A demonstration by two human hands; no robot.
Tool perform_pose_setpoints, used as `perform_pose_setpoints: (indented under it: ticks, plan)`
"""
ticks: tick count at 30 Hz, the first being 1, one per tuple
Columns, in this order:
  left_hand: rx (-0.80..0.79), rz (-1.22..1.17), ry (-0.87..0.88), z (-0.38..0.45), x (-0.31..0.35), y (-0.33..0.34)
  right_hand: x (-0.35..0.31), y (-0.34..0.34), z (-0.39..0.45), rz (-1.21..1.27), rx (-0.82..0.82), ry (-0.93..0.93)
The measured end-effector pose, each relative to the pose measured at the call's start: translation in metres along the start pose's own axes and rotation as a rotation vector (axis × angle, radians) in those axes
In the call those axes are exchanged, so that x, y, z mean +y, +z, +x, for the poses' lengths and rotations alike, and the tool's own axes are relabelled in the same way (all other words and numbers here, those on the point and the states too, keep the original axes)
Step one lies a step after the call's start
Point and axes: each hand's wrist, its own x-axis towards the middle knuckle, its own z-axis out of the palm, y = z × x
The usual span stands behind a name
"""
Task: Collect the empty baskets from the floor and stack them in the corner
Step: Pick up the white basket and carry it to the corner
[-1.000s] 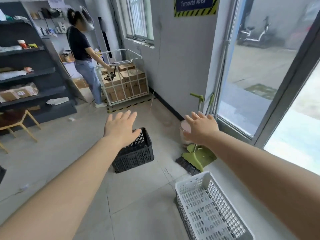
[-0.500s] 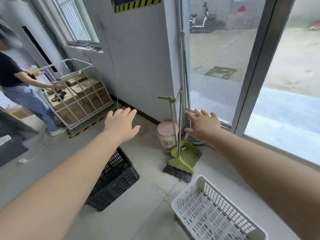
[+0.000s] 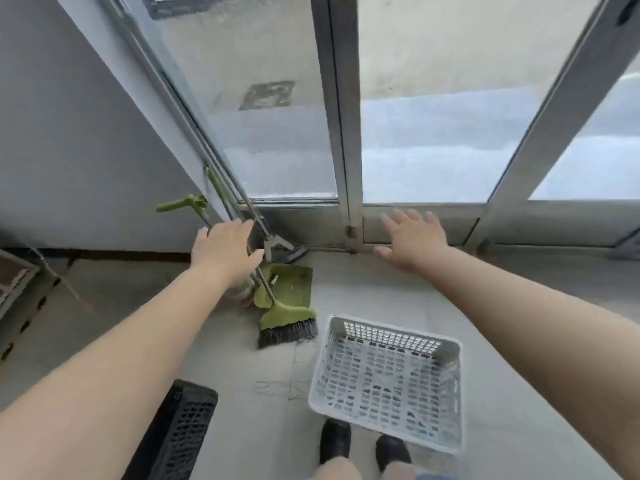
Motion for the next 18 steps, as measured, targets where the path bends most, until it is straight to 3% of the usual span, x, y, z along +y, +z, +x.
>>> perform_pose_setpoints:
  ticks: [9, 18]
  plan:
    - [-0.185, -0.006, 0.254, 0.071, 0.065, 0.115, 0.059, 0.122, -0.031, 0.094, -0.225, 0.383]
    - [-0.416, 0.037, 0.342, 0.080, 0.130, 0.276, 0.047, 0.306, -0.028, 0.238, -0.513, 0.450]
